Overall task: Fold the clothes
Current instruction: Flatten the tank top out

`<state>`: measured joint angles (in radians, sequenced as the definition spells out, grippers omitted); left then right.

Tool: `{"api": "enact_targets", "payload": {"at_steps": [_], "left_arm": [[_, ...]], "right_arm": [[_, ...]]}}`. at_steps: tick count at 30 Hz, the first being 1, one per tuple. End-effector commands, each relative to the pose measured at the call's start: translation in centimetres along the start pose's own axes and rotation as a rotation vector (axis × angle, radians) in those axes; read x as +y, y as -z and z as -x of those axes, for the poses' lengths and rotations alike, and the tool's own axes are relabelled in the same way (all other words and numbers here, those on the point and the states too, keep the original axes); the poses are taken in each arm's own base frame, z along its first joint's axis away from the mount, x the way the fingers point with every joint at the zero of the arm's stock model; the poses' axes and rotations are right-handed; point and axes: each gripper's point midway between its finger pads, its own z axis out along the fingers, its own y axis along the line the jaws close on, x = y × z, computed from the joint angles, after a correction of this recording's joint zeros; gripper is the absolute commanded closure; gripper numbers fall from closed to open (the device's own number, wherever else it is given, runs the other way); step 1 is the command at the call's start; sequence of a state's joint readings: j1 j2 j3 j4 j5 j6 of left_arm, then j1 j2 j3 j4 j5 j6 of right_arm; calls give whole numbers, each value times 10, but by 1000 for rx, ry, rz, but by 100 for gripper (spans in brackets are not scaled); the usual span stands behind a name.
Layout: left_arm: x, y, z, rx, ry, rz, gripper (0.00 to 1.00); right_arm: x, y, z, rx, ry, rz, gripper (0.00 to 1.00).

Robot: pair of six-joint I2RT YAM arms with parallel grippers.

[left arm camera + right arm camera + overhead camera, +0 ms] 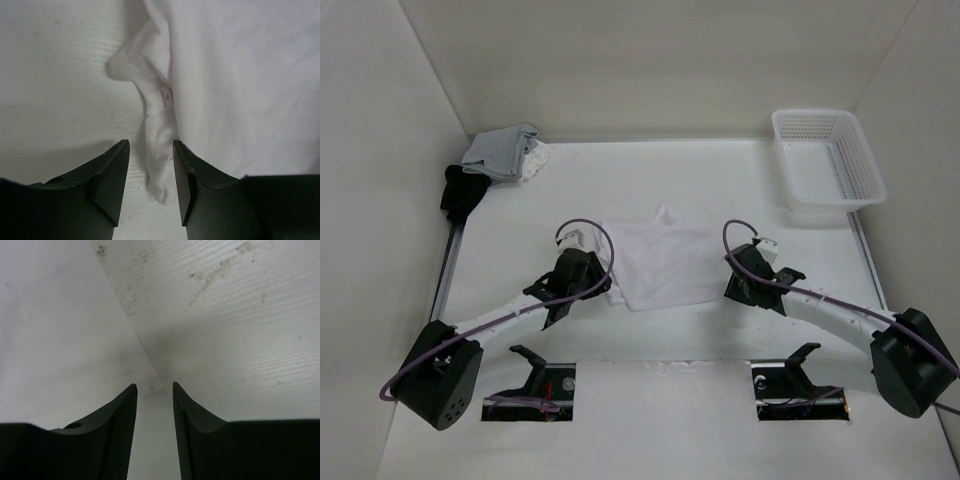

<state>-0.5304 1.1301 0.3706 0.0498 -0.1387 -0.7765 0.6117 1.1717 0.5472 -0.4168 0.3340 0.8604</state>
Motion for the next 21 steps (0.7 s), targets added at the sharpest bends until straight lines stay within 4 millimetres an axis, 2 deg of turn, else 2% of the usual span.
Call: {"api": "enact_targets", "payload": {"at_steps": [1, 7, 9, 11, 13, 15, 17, 21], "left_arm": [[1, 2, -20, 61, -5, -19, 61], [-12, -1, -21, 78, 5, -87, 64], [-15, -2, -22, 80, 6, -105, 69], [-18, -4, -22, 81, 10, -122, 76], [-20, -5, -16, 57, 21, -134, 85], [-21, -6, -5, 21, 50, -143, 91], [-19, -7, 13, -39, 80, -137, 95], [-8, -11, 43, -143, 126, -86, 96]], "right_arm": [[4, 5, -1, 10, -38, -28, 64], [17, -3, -1, 39, -29, -41, 59], [23, -5, 1, 42, -24, -27, 61], [27, -12, 0, 58, -26, -16, 68], [28, -22, 2, 65, -19, -21, 85], [34, -20, 16, 13, -25, -5, 96], [46, 0, 43, -103, -23, 23, 98], [77, 86, 89, -287, 6, 162, 99]]}}
